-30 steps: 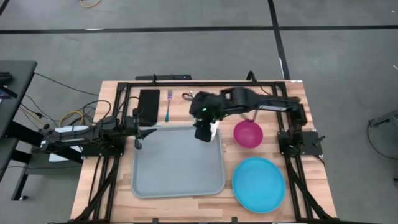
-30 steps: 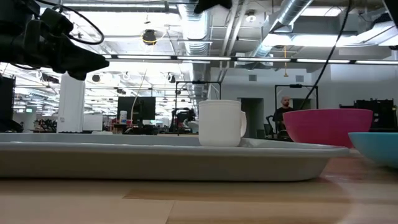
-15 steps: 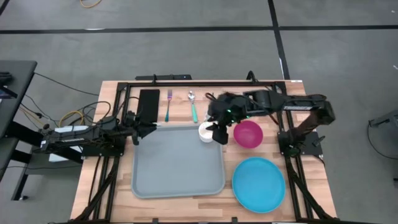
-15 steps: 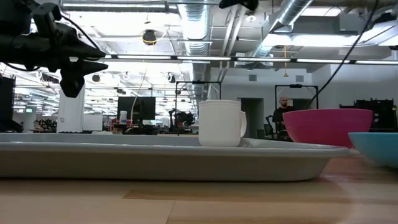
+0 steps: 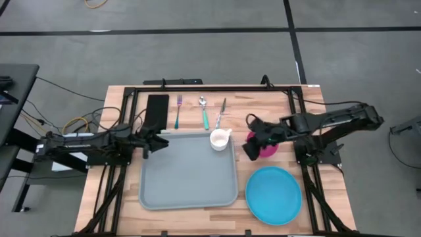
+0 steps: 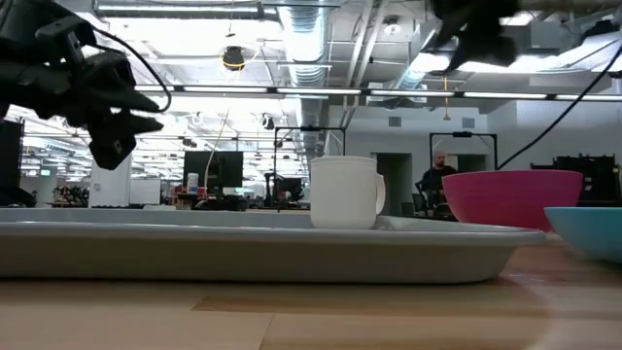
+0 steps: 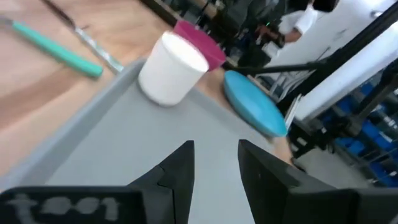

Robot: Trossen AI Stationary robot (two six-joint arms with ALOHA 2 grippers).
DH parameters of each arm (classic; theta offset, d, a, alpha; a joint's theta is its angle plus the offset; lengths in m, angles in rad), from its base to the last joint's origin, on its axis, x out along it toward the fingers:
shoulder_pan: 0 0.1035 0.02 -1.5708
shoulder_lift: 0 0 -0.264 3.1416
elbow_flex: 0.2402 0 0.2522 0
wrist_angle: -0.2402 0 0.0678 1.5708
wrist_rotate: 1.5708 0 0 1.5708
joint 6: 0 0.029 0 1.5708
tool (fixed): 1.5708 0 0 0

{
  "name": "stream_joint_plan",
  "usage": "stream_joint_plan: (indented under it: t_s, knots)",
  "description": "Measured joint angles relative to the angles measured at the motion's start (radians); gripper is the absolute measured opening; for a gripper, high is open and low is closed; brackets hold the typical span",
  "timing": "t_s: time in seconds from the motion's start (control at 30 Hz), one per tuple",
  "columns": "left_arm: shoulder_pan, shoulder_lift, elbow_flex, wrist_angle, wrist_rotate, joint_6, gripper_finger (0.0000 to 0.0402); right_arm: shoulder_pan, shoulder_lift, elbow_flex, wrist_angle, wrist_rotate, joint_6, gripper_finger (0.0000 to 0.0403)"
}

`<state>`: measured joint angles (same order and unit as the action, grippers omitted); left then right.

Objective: Set up tray
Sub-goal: Put the white mug on the gray serving tray

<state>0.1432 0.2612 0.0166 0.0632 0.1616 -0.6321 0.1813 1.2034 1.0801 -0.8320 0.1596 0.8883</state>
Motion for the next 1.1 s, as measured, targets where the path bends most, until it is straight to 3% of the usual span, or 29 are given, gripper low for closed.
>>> stream_joint_plan:
  t_s: [0.23,0.37,0.6,0.77,0.9,1.1]
  knots:
    - [0.0,0.075,0.021,0.014,-0.078,0.092,0.0112,0.079,-0.04,-0.005,-0.491,0.024,0.248,0.0159]
    - [0.0,0.079,0.021,0.014,-0.096,0.092,0.0112,0.129,-0.039,-0.013,-0.631,-0.008,0.272,0.0159]
    - [0.0,0.079,0.022,0.015,-0.096,0.091,0.0112,0.23,-0.071,-0.139,-0.608,-0.151,0.315,0.0159]
    - [0.0,0.079,0.023,0.016,-0.096,0.064,0.0112,0.337,-0.152,-0.253,-0.419,-0.248,0.41,0.0159]
    - [0.0,0.079,0.023,0.017,-0.095,0.049,0.0112,0.445,-0.205,-0.309,-0.314,-0.263,0.508,0.0159]
    - [0.0,0.079,0.023,0.017,-0.094,0.049,0.0112,0.637,-0.225,-0.341,-0.328,-0.276,0.731,0.0159]
